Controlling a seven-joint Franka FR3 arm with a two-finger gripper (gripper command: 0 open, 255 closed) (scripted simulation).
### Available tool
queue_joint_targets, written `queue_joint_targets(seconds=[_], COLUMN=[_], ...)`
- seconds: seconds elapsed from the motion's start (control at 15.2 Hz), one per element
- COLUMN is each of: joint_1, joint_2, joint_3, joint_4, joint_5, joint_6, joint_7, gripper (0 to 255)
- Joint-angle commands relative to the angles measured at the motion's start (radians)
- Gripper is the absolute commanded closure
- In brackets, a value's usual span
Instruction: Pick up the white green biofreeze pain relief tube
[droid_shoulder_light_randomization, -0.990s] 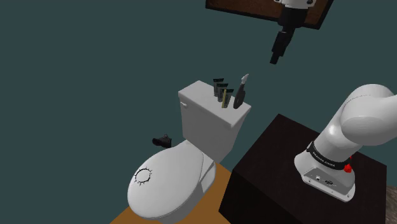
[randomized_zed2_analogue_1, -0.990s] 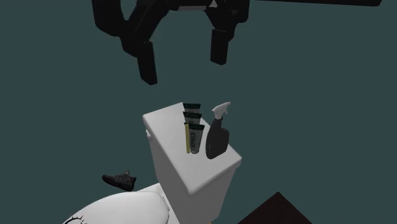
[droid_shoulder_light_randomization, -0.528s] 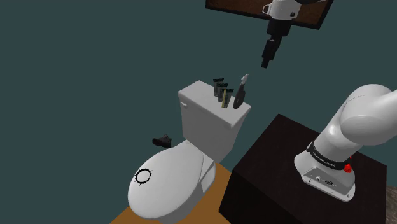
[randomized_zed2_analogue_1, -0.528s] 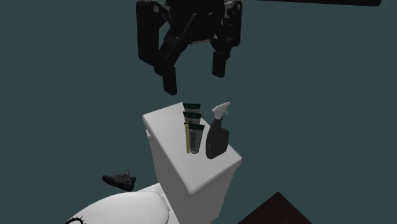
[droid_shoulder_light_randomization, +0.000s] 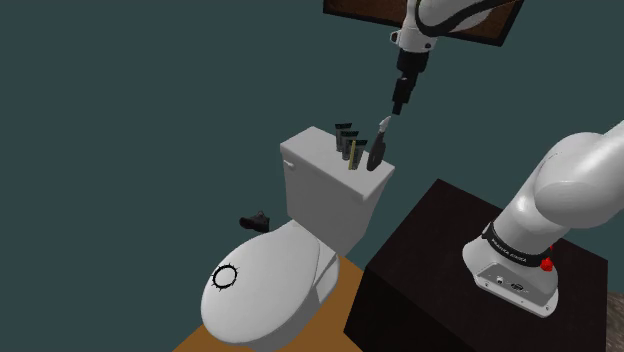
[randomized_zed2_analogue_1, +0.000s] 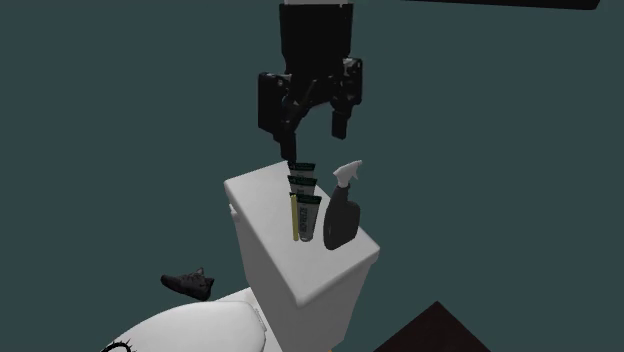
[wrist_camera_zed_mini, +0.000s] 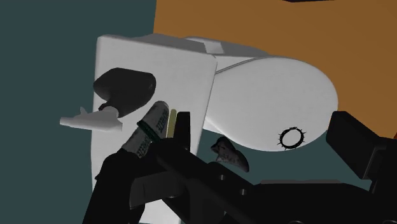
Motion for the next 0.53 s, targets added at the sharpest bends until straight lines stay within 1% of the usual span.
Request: queue_joint_targets(seconds=[0.0, 0.46], joint_1=[0.0, -0.01], joint_2=[0.081, 0.361], joint_3=[-0.02, -0.07], joint_4=[0.029, 0.171], joint_5=[0.002, 0.042], joint_6=[0.048, 0.166], joint_7=[-0.036, -0.168], gripper=[0, 0])
